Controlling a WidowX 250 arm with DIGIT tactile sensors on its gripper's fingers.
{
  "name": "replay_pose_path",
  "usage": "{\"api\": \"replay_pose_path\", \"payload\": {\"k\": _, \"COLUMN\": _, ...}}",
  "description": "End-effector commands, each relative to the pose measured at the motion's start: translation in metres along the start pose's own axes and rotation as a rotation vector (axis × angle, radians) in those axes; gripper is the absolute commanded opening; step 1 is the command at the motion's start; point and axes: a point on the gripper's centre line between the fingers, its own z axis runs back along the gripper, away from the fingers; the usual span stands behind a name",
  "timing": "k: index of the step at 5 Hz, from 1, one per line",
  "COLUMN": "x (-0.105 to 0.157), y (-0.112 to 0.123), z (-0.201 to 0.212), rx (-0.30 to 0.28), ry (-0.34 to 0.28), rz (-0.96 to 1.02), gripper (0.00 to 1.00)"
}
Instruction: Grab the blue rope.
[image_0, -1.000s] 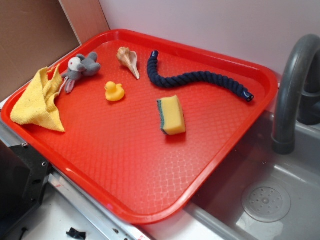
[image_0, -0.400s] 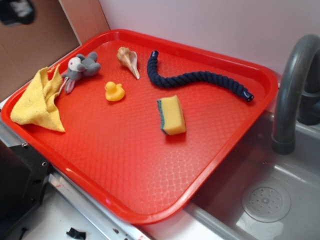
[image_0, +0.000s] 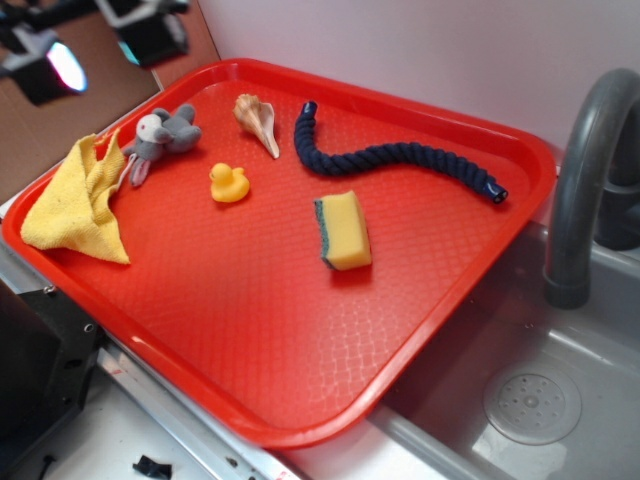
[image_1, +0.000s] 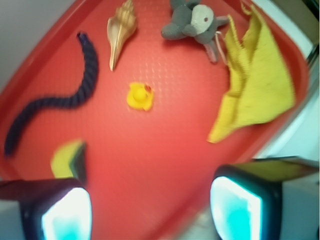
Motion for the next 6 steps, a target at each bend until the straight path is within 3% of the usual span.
{"api": "replay_pose_path", "payload": {"k": 1, "x": 0.039, "y": -0.03, "z": -0.045, "rx": -0.143, "ry": -0.145, "rz": 0.322, "gripper": 1.0}}
{"api": "replay_pose_path", "payload": {"k": 2, "x": 0.053, "y": -0.044, "z": -0.059, "rx": -0.16, "ry": -0.166, "rz": 0.361, "gripper": 1.0}}
{"api": "replay_pose_path", "payload": {"k": 3, "x": 0.066, "y": -0.054, "z": -0.073, "rx": -0.207, "ry": -0.127, "rz": 0.37, "gripper": 1.0}}
{"api": "replay_pose_path", "payload": {"k": 5, "x": 0.084, "y": -0.081, "z": -0.099, "rx": -0.199, "ry": -0.061, "rz": 0.398, "gripper": 1.0}}
{"api": "replay_pose_path", "payload": {"k": 6, "x": 0.086, "y": -0.082, "z": -0.114, "rx": -0.147, "ry": -0.05, "rz": 0.41, "gripper": 1.0}}
